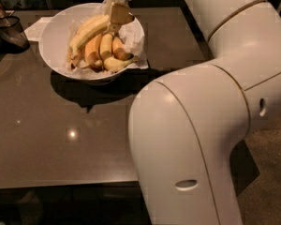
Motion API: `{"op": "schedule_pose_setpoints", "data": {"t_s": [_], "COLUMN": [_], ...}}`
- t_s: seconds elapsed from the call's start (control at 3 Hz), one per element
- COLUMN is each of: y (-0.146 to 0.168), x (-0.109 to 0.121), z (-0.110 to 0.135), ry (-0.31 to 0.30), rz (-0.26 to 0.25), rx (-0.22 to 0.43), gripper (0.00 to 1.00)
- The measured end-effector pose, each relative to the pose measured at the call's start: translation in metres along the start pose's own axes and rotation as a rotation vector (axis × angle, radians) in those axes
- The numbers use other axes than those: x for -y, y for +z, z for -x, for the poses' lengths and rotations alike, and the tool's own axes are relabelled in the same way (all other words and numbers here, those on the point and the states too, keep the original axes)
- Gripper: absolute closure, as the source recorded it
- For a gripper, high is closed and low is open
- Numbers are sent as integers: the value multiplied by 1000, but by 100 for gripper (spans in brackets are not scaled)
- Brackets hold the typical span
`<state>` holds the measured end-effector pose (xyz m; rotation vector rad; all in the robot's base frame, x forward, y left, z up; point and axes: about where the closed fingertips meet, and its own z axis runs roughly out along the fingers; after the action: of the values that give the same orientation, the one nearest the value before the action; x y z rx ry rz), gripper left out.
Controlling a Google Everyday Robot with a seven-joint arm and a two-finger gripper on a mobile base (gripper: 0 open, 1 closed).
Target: Pick banana from white bowl
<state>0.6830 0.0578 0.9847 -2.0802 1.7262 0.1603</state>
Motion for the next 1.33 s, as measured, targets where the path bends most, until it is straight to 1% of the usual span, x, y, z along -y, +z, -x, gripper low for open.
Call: {"op": "schedule_pose_setpoints", "data": {"t_s": [0.67,1.33], "y": [-18,-21], "x": [-23,-50], "z": [23,39], "ry": [6,7], "rz": [2,28], "rx": [51,99], "gripper": [100,100]}}
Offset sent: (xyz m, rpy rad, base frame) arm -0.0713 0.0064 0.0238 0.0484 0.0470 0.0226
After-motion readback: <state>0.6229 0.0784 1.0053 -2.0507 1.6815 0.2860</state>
